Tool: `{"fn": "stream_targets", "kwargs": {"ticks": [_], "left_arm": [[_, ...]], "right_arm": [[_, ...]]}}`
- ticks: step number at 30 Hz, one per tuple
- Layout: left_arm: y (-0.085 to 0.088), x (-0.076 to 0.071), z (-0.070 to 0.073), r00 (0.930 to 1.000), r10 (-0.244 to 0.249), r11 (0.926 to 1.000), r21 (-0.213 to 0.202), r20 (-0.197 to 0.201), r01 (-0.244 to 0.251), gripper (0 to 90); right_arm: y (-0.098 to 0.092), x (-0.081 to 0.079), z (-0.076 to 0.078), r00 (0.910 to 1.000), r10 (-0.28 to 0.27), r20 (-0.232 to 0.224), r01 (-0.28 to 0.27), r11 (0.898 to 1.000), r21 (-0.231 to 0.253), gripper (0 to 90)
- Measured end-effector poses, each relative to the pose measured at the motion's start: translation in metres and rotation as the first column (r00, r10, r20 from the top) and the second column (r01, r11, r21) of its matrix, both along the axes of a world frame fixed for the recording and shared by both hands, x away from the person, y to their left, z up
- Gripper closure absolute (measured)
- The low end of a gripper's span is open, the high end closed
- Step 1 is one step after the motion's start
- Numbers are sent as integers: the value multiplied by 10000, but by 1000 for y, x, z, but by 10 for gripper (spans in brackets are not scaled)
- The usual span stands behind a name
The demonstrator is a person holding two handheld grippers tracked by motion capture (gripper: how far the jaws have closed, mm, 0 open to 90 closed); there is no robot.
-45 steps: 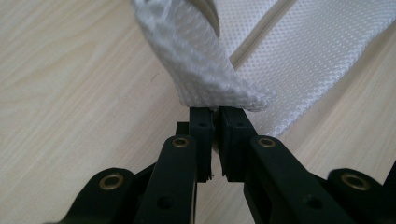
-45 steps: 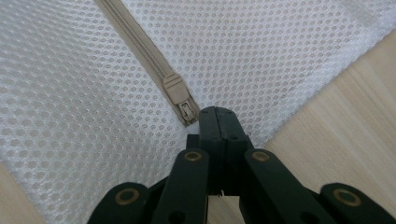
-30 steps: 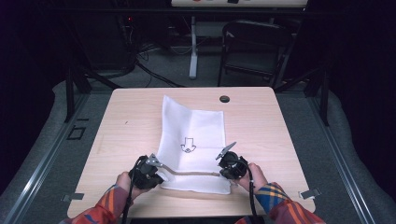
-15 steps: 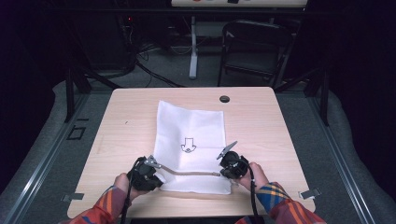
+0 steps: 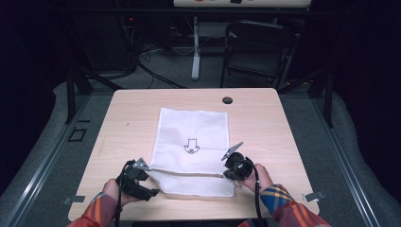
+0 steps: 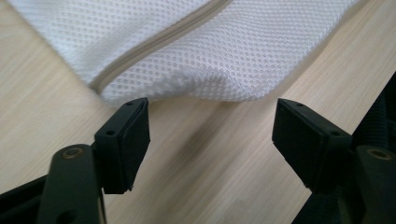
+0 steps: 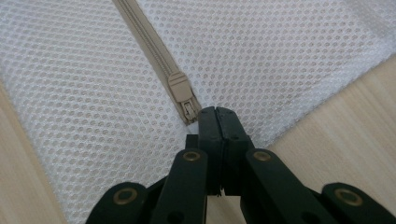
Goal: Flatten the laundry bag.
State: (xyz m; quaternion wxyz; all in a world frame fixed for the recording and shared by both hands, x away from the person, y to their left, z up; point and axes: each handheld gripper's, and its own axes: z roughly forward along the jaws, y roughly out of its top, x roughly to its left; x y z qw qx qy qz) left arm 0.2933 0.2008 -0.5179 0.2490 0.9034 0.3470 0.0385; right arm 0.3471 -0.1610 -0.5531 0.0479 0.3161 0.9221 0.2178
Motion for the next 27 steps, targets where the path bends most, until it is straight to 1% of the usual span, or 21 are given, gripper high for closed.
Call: {"fn": "stream_targets", "kwargs": {"ticks": [2, 3, 4, 5, 8, 10, 11, 12, 14, 15, 16, 17, 19, 20, 21, 23, 24, 25, 27], "left_arm": [[4, -1, 4, 9999, 127, 9997, -217, -36, -127, 227], [5, -2, 6, 9998, 208, 9994, -275, 51, -206, 217], [5, -3, 7, 9996, 257, 9991, -335, 79, -254, 201], [4, -3, 8, 9996, 242, 9992, -320, 151, -237, 189], [3, -3, 13, 9990, 268, 9980, -576, 356, -247, 166], [0, -1, 14, 9982, 223, 9982, -560, 552, -192, 155], [-2, 1, 14, 9976, 257, 9978, -633, 636, -217, 154], [-3, 3, 14, 9979, 162, 9982, -591, 621, -125, 151], [-9, 8, 14, 9973, 83, 9986, -532, 736, -44, 144], [-11, 10, 15, 9971, 84, 9985, -553, 754, -42, 139], [-14, 12, 15, 9967, 25, 9983, -576, 815, 22, 130], [-17, 14, 16, 9962, -26, 9981, -609, 873, 80, 130], [-22, 16, 18, 9947, -134, 9977, -652, 1022, 202, 127], [-25, 18, 18, 9946, -209, 9974, -659, 1017, 277, 123], [-29, 20, 19, 9939, -278, 9970, -686, 1072, 353, 120], [-36, 23, 19, 9927, -436, 9968, -620, 1124, 508, 118], [-41, 26, 19, 9911, -564, 9964, -568, 1209, 636, 112], [-44, 27, 19, 9913, -579, 9963, -560, 1183, 649, 111], [-53, 32, 17, 9902, -757, 9950, -553, 1170, 826, 99]], "right_arm": [[-1, 1, 0, 10000, 33, -35, -33, 10000, 24, 896], [-1, 1, 0, 10000, 47, -64, -47, 10000, -25, 896], [-1, 1, -1, 10000, -85, -43, 85, 9999, 124, 896], [-1, 1, 0, 10000, -41, -69, 41, 10000, 86, 896], [-2, 0, 0, 10000, -54, -35, 54, 9999, 104, 896], [-2, 1, 0, 10000, -43, -37, 43, 9999, 115, 896], [-3, 1, 0, 10000, -36, -73, 37, 9999, 158, 897], [-3, 0, -1, 9999, -125, -54, 127, 9994, 314, 897], [-3, 0, -2, 9999, -163, -28, 164, 9993, 335, 897], [-2, 0, 0, 10000, -87, -35, 87, 9999, 105, 897], [-1, 0, -1, 9999, -112, -8, 112, 9999, 126, 897], [-1, 0, 0, 10000, -3, 24, 3, 10000, 9, 897], [-1, 0, 0, 10000, 34, 81, -33, 10000, -31, 897], [-1, 0, 0, 10000, 39, 86, -39, 10000, -17, 897], [-1, 0, 0, 10000, 26, 53, -27, 10000, 75, 896], [-2, 0, -1, 10000, -33, 48, 33, 10000, 94, 896], [-1, 0, -1, 10000, -19, 64, 18, 10000, 78, 895], [-1, 0, 0, 10000, 10, 54, -11, 10000, 74, 894], [-1, 0, 0, 10000, 26, 73, -26, 10000, -21, 893]]}}
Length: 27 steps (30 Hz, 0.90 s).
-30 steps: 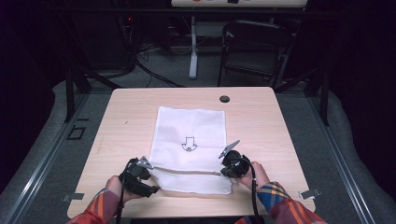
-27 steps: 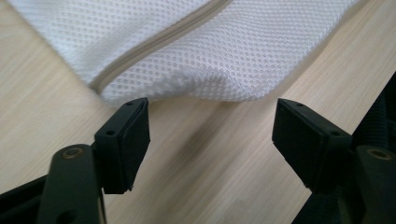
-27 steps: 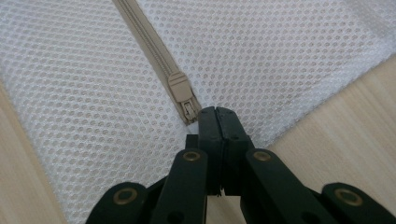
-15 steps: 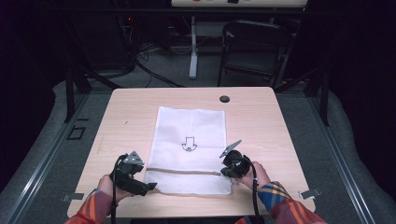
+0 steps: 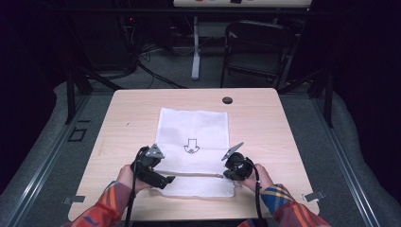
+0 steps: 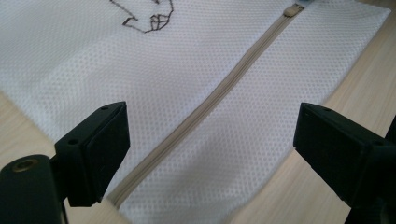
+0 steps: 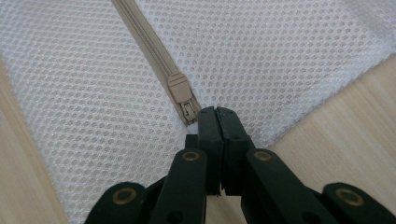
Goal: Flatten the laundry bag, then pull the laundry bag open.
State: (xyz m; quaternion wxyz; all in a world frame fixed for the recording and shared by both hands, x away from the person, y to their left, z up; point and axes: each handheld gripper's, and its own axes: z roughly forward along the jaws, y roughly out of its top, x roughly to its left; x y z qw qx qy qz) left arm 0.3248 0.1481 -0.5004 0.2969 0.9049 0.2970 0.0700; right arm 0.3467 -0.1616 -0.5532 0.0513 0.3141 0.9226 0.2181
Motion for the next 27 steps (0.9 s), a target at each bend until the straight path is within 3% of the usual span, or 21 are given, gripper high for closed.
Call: {"fn": "stream_targets", "kwargs": {"ticks": [3, 14, 27], "left_arm": [[-12, 7, -3, 9997, -237, 9997, 58, -15, 237, 80], [-43, 19, -8, 9973, -732, 9970, 243, -64, 733, 64], [-70, 29, -17, 9931, -1173, 9931, 60, 60, 1173, 50]], "right_arm": [[0, 0, -1, 10000, -46, -14, 47, 9998, 169, 891], [-1, 0, 0, 10000, 14, 41, -14, 10000, 24, 888], [-1, 0, -1, 10000, -1, 78, 1, 10000, 74, 884]]}}
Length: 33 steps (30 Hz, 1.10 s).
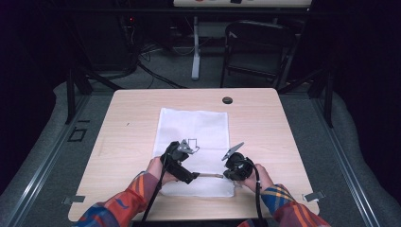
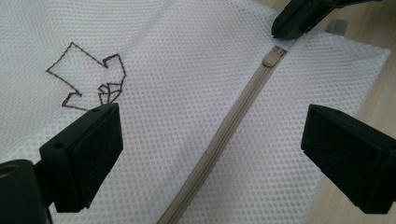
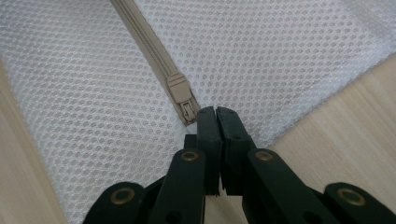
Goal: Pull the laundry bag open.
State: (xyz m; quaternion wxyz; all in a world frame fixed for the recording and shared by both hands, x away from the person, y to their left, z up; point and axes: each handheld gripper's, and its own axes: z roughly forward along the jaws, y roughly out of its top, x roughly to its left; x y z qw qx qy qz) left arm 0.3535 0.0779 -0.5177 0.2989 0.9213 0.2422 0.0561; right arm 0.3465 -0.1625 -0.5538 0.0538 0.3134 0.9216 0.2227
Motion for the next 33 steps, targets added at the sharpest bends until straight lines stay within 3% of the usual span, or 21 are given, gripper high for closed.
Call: {"fn": "stream_targets", "kwargs": {"ticks": [6, 9, 18, 20, 26, 31, 33], "left_arm": [[-15, 6, -5, 10000, -91, 9997, -238, 33, 92, 66], [-22, 8, -7, 9992, -397, 9985, -389, -62, 394, 115], [-46, 7, -20, 9906, -1330, 9902, -476, -319, 1314, 359], [-50, 7, -23, 9888, -1449, 9888, -415, -360, 1434, 396], [-64, 6, -33, 9832, -1702, 9853, -283, -655, 1687, 617], [-68, 7, -39, 9819, -1751, 9842, -383, -725, 1727, 680], [-70, 7, -41, 9777, -1913, 9811, -455, -867, 1880, 709]], "right_arm": [[0, -2, -1, 10000, -3, 99, 3, 10000, 71, 886], [-1, -2, -1, 9999, 99, 102, -101, 9998, 168, 892], [-3, -1, -2, 10000, 57, 8, -57, 9992, 395, 892], [-3, -1, -2, 10000, 17, -72, -15, 9994, 359, 892], [-5, 0, -2, 10000, 52, -13, -52, 9989, 468, 892], [-5, 0, -2, 9999, 96, -30, -95, 9990, 443, 892], [-5, -1, -2, 9999, 102, -12, -102, 9990, 435, 894]]}}
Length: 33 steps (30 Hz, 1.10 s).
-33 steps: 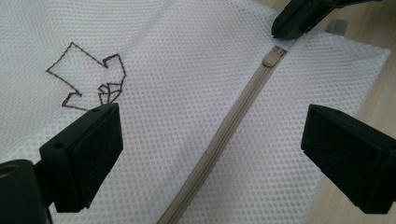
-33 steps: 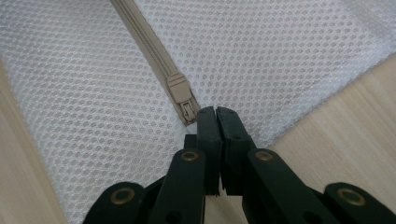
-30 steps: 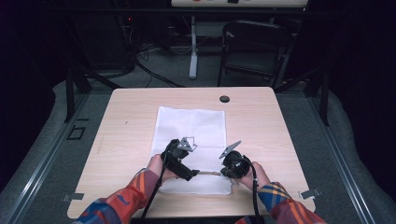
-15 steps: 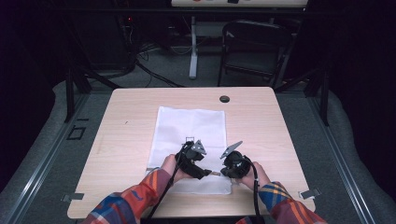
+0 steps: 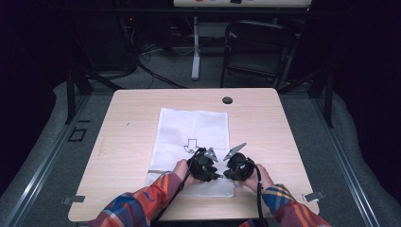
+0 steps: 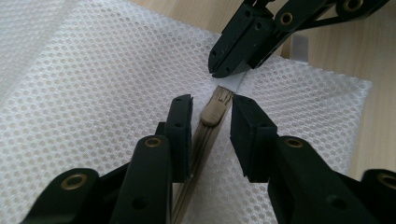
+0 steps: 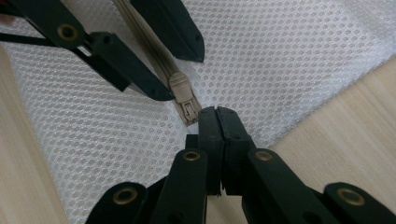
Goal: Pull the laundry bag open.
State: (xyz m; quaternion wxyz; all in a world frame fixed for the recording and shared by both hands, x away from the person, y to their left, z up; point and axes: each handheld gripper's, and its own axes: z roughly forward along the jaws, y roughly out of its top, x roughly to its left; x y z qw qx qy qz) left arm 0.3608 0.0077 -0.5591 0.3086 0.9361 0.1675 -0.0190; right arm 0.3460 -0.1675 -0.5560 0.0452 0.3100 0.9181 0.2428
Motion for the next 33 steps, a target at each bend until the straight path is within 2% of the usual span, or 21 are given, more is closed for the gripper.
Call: {"fn": "stream_targets", "kwargs": {"ticks": [2, 7, 8, 9, 12, 13, 14, 17, 18, 22, 23, 26, 30, 33], "left_arm": [[-3, 0, -3, 10000, -75, 9999, 74, -45, 75, 788], [-2, -1, -6, 10000, -21, 10000, -72, -17, 20, 804], [-2, -1, -6, 10000, 10, 10000, -21, -37, -10, 805], [-2, -1, -6, 10000, 38, 10000, -55, -23, -38, 806], [0, -1, -7, 9999, 101, 9998, -169, -82, -103, 807], [0, -1, -8, 9997, 182, 9996, -200, -133, -185, 807], [0, -1, -8, 9997, 183, 9995, -256, -158, -187, 808], [0, -1, -7, 9999, 84, 9999, -142, -54, -85, 810], [0, -1, -7, 10000, 40, 9999, -124, 17, -39, 811], [1, -1, -6, 10000, 70, 9999, -133, -58, -71, 812], [1, -1, -6, 10000, 70, 9999, -138, -33, -70, 812], [2, -1, -6, 10000, 40, 9998, -181, -77, -42, 812], [2, -3, -5, 9999, -1, 9999, -157, 162, 4, 812], [2, -4, -5, 9999, 25, 9999, -140, 155, -23, 813]], "right_arm": [[0, 0, -1, 10000, -33, 38, 32, 10000, 64, 894], [-1, 0, -1, 9999, -146, -74, 148, 9997, 216, 894], [0, 0, 1, 9998, -191, -72, 190, 9998, -47, 900], [1, 0, 3, 9999, -77, -92, 76, 10000, -53, 900], [5, -3, 5, 9999, -63, -95, 64, 9999, 99, 900], [6, -3, 3, 9999, -40, -165, 40, 10000, 33, 900], [6, -3, 2, 9999, 67, -94, -69, 9996, -270, 900], [6, -3, 0, 10000, 12, -95, -13, 9999, -157, 900], [5, -3, 1, 9999, 120, -84, -123, 9992, -386, 900], [4, -1, 0, 9995, -95, -317, 93, 9999, -89, 900], [2, 0, 0, 9992, 19, -390, -22, 10000, -82, 900], [2, 0, 0, 9993, -19, -363, 18, 10000, -16, 900], [1, 0, 0, 9992, -30, -389, 29, 10000, -24, 900], [1, 0, -1, 9988, -87, -478, 93, 9999, 116, 900]]}}
